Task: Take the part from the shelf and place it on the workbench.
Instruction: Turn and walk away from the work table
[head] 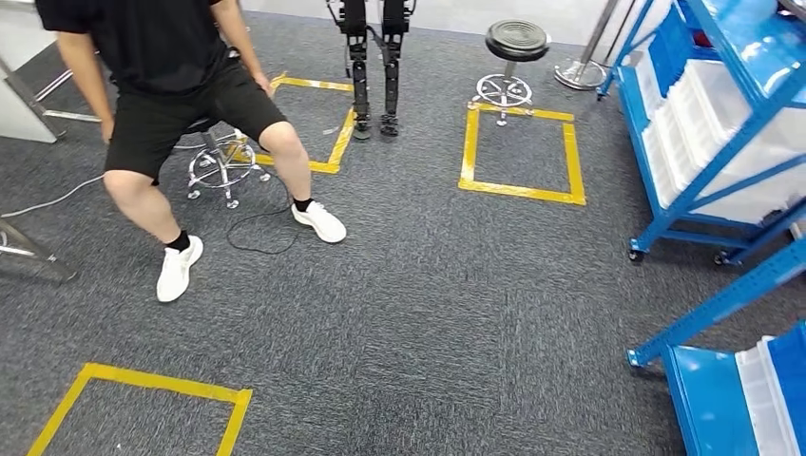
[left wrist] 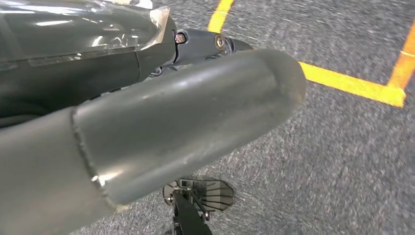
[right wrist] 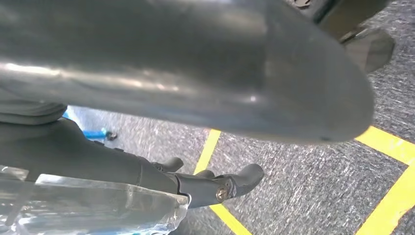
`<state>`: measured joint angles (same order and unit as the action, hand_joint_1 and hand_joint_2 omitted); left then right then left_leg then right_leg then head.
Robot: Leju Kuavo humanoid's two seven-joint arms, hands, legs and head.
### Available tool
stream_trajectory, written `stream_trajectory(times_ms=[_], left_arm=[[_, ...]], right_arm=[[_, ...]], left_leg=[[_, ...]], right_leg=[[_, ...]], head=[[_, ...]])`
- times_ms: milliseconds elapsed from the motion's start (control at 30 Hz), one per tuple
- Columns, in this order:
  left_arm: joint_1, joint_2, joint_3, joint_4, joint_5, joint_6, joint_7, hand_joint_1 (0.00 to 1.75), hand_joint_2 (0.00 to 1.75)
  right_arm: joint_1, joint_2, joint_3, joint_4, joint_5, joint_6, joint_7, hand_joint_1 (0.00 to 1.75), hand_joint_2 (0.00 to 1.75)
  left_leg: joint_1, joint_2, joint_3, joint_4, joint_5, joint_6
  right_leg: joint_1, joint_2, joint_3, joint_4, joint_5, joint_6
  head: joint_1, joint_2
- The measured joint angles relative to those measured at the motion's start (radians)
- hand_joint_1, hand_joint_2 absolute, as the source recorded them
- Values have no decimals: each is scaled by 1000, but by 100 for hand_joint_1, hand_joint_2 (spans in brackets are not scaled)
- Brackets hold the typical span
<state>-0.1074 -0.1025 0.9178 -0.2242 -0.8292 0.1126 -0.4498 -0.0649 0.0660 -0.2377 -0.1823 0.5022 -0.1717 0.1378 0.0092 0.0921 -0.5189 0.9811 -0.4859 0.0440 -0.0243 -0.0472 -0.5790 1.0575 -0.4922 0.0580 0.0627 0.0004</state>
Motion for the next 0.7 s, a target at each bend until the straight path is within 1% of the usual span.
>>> stream_trajectory(times_ms=[33, 67, 100, 133, 167, 200, 233, 267, 300, 333, 367, 400, 433, 467, 500, 533, 567, 600, 633, 667, 700], left_arm=[[-1, -1, 0, 0, -3, 0, 2, 0, 0], [-2, -1, 0, 0, -6, -1, 5, 0, 0], [-4, -2, -1, 0, -11, -1, 8, 0, 0], [-6, -4, -2, 0, -16, -1, 11, 0, 0], [-8, -5, -4, 0, -21, -1, 13, 0, 0], [-9, -6, -5, 0, -24, 0, 15, 0, 0], [-9, -7, -6, 0, -27, 1, 16, 0, 0], [-8, -7, -6, 0, -28, 2, 16, 0, 0], [-5, -8, -6, 0, -29, 4, 17, 0, 0], [-2, -8, -6, 1, -29, 6, 17, 0, 0], [1, -8, -6, 1, -29, 9, 17, 0, 0], [3, -8, -6, 1, -28, 11, 17, 0, 0], [4, -9, -6, 1, -28, 13, 17, 0, 0], [4, -9, -6, 1, -27, 15, 17, 0, 0], [4, -9, -6, 1, -27, 15, 17, 0, 0], [5, -9, -6, 1, -27, 16, 18, 0, 0], [5, -9, -6, 2, -26, 16, 18, 0, 0], [5, -9, -6, 2, -26, 17, 19, 0, 0], [5, -9, -6, 2, -26, 17, 19, 0, 0], [5, -10, -6, 2, -26, 17, 19, 0, 0], [4, -10, -6, 2, -26, 18, 18, 0, 0]], right_arm=[[-1, -1, 0, 0, -1, 1, -2, 0, 0], [-2, -2, 0, 0, -3, 3, -3, 0, 0], [-1, -3, 0, 0, -5, 4, -4, 0, 0], [0, -5, -1, 0, -8, 4, -5, 0, 0], [2, -6, -2, 0, -12, 4, -6, 0, 0], [4, -8, -2, 0, -14, 5, -8, 0, 0], [5, -9, -3, 0, -16, 5, -10, 0, 0], [5, -10, -3, 0, -17, 5, -11, 0, 0], [5, -10, -3, 0, -17, 5, -12, 0, 0], [5, -10, -3, 0, -16, 4, -13, 0, 0], [7, -10, -3, 0, -15, 4, -14, 0, 0], [9, -9, -3, 0, -14, 4, -14, 0, 0], [12, -9, -3, 0, -11, 4, -14, 0, 0], [13, -9, -3, 0, -8, 4, -14, 0, 0], [12, -9, -3, 0, -4, 4, -14, 0, 0], [10, -9, -3, 0, -2, 4, -13, 0, 0], [9, -8, -3, 0, 1, 4, -14, 0, 0], [9, -8, -3, 0, 2, 4, -14, 0, 0], [10, -8, -3, 0, 2, 4, -14, 0, 0], [13, -8, -3, 0, 2, 3, -14, 0, 0], [15, -8, -3, 0, 2, 3, -14, 0, 0]], left_leg=[[-3, 10, 3, 1, -3, -7], [-5, 19, 6, 1, -5, -13], [-5, 28, 9, 0, -7, -20], [-4, 36, 12, -1, -8, -26], [0, 30, 13, 5, -15, -32], [4, 10, 7, 24, -32, -37], [8, -18, -9, 65, -61, -41], [11, -52, -35, 126, -99, -43], [12, -75, -67, 199, -137, -43], [12, -87, -98, 265, -163, -44], [12, -92, -118, 304, -171, -44], [12, -95, -122, 304, -157, -42], [12, -98, -106, 264, -124, -40], [14, -109, -77, 197, -81, -38], [16, -133, -46, 126, -46, -36], [17, -152, -23, 71, -24, -34], [17, -166, -11, 39, -15, -32], [14, -170, -7, 29, -16, -29], [12, -158, -8, 26, -14, -23], [11, -146, -7, 21, -10, -15], [11, -134, -6, 14, -5, -6]], right_leg=[[3, -15, 26, -47, 14, -4], [7, -23, 34, -68, 20, -11], [12, -14, 31, -68, 22, -18], [11, -1, 29, -69, 24, -26], [7, 9, 30, -72, 27, -34], [3, 20, 32, -74, 30, -43], [-2, 31, 35, -76, 33, -51], [-2, 42, 35, -77, 36, -58], [1, 54, 33, -76, 37, -63], [4, 67, 33, -76, 38, -65], [8, 82, 33, -76, 38, -66], [10, 97, 34, -75, 38, -66], [11, 111, 35, -74, 38, -66], [11, 125, 38, -73, 38, -66], [14, 139, 37, -69, 37, -65], [16, 151, 35, -66, 37, -62], [18, 162, 29, -64, 38, -58], [18, 173, 23, -63, 40, -52], [16, 183, 14, -65, 44, -45], [16, 182, 8, -62, 44, -39], [16, 163, -3, -47, 38, -37]], head=[[-1, 0], [-2, 0], [-3, 0], [-4, 0], [-4, 0], [-6, 0], [-7, 0], [-8, 0], [-8, 0], [-8, 0], [-8, 0], [-8, 0], [-8, 0], [-8, 0], [-8, 0], [-8, 0], [-8, 0], [-7, 0], [-7, 0], [-7, 0], [-7, 0]])
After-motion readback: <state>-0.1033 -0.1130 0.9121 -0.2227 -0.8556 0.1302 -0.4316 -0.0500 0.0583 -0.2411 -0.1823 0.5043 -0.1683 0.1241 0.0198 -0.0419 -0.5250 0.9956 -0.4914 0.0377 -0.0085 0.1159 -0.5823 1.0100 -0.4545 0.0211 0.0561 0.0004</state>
